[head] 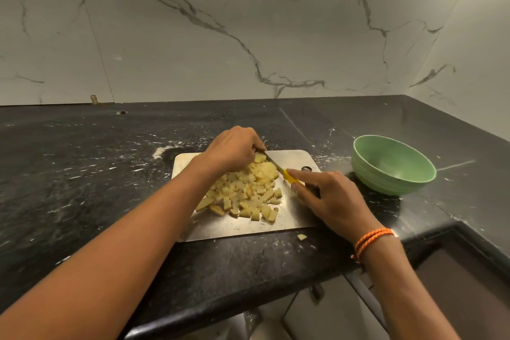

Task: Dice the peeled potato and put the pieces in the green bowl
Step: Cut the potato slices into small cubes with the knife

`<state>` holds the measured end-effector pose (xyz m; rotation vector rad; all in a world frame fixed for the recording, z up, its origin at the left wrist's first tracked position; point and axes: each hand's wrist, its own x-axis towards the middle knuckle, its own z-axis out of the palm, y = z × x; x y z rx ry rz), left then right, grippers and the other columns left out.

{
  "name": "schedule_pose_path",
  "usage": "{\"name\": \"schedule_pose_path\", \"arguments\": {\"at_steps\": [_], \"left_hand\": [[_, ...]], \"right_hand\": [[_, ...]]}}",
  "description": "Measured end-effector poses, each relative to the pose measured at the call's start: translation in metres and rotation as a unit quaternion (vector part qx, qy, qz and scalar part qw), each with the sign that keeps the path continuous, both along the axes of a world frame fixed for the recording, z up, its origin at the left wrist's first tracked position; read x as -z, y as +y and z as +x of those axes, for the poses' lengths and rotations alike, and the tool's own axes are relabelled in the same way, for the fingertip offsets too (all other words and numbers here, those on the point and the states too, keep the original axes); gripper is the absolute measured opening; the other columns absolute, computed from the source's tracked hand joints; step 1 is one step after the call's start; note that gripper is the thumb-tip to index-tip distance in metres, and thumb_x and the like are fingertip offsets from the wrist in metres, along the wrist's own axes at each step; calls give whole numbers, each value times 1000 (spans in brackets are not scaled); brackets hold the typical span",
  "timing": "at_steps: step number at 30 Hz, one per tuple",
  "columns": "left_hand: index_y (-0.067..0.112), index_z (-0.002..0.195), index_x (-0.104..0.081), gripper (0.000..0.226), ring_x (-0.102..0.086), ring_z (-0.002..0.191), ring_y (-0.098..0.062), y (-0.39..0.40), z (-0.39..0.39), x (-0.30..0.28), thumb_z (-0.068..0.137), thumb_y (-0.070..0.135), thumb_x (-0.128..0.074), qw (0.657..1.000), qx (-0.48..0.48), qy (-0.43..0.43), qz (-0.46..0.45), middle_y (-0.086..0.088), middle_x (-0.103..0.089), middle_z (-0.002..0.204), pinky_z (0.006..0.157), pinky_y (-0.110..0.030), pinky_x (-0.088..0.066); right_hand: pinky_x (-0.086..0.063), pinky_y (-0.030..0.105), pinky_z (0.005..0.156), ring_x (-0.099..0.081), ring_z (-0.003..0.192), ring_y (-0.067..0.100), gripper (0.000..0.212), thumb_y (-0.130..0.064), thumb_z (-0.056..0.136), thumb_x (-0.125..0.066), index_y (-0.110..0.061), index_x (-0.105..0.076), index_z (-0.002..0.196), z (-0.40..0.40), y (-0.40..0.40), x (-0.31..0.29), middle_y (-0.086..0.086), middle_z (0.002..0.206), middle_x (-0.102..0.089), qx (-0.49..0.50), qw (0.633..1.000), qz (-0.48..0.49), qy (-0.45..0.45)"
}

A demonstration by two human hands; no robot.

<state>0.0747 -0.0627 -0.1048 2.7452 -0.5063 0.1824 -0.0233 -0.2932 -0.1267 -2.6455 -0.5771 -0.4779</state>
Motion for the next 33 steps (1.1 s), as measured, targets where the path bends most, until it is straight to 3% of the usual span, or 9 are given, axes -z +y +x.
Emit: {"name": "schedule_pose_path", "arguments": {"at_steps": [3,7,11,14,17,21,25,28,33], "left_hand": [[31,117,-82,41,-66,101,-19,1,1,-4,101,3,-57,1000,-2,12,-11,8,-74,129,85,-37,-57],[24,107,-85,40,-63,84,-8,6,3,-9,98,-3,-58,998,-10,35,-50,5,-78,115,64,-24,-48],[21,100,-86,45,-68,85,-7,13,3,-15,97,-9,-53,992,-15,55,-109,5,-79,99,72,-26,-59],[19,100,-86,43,-73,83,-9,19,2,-21,99,-7,-52,985,-12,72,-154,4,-79,90,72,-22,-60],[17,100,-85,34,-76,80,-9,31,0,-32,97,-7,-61,976,12,89,-196,3,-80,84,65,-15,-57],[13,107,-82,31,-79,89,-13,55,-2,-47,85,-8,-80,961,70,150,-222,-1,-82,93,77,-25,-63],[14,95,-82,17,-77,88,-25,86,2,-55,80,14,-90,970,20,212,-118,-5,-81,91,86,-42,-63],[12,99,-78,38,-76,83,-26,102,-2,-55,72,30,-97,944,-69,322,10,-11,-80,99,81,-42,-64],[8,102,-68,46,-75,95,-35,90,-8,-55,70,17,-99,919,-112,373,65,-18,-74,115,89,-52,-65]], "right_hand": [[-39,24,56,-47,55,5,38,-40,99,-62,-38,-61,136,-12,2,-1,-16,55,-48,-33,999,31,15],[-45,48,55,-46,53,17,34,-35,98,-65,-33,-65,131,-13,-1,7,1,58,-52,-14,990,142,-8],[-45,49,53,-48,53,21,31,-36,98,-65,-33,-67,129,-13,2,14,1,57,-55,-20,981,192,-7],[-55,50,62,-64,63,21,32,-39,98,-64,-33,-67,129,-10,-2,15,0,71,-70,-9,977,214,-14],[-48,37,53,-50,53,8,29,-30,97,-67,-28,-70,126,-8,-7,16,-8,60,-60,26,973,225,-42],[-33,20,52,-44,49,7,29,-26,96,-69,-22,-71,125,-10,-5,15,-21,55,-53,41,978,199,-48],[-35,14,58,-54,57,1,30,-28,96,-69,-21,-72,125,-12,-3,12,-26,63,-58,50,981,183,-43],[-39,11,66,-55,65,-9,31,-29,96,-68,-21,-71,126,-11,-2,12,-18,86,-70,46,982,179,-43],[-38,6,58,-53,64,-14,31,-24,96,-68,-17,-70,126,-14,1,9,-28,70,-47,46,983,177,-34]]}}
